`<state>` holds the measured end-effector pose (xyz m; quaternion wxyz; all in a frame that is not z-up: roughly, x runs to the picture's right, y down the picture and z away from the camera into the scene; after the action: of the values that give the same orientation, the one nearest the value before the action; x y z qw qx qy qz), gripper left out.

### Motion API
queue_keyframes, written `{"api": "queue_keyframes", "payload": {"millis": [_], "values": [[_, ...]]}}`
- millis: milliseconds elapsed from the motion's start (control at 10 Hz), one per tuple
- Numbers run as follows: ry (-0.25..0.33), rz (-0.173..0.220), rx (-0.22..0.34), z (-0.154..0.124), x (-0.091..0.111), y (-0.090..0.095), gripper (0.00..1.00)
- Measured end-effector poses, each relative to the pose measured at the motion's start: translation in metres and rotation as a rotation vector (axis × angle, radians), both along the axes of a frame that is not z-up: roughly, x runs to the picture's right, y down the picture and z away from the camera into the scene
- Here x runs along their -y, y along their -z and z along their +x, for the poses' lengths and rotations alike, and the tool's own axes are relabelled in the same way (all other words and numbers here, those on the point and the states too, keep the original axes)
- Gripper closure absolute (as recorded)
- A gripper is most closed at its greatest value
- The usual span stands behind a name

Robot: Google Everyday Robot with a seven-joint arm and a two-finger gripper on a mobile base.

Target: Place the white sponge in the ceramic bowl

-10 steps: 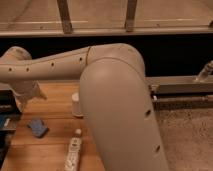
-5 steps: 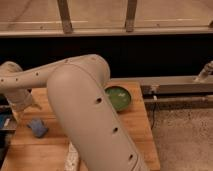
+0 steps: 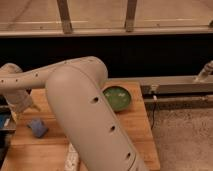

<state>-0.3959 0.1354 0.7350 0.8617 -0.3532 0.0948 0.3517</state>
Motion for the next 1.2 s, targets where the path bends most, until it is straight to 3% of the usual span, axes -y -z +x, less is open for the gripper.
{"api": "queue_keyframes", "payload": {"millis": [200,700,1200], "values": [[-0.002,-0.026,-0.008,0.001,-0.010,-0.007,0.35],[0.025,-0.141,-0.016,-0.004,-0.061,-0.047,0.35],[0.075,-0.222,-0.010,-0.019,-0.083,-0.062,0.35]]}}
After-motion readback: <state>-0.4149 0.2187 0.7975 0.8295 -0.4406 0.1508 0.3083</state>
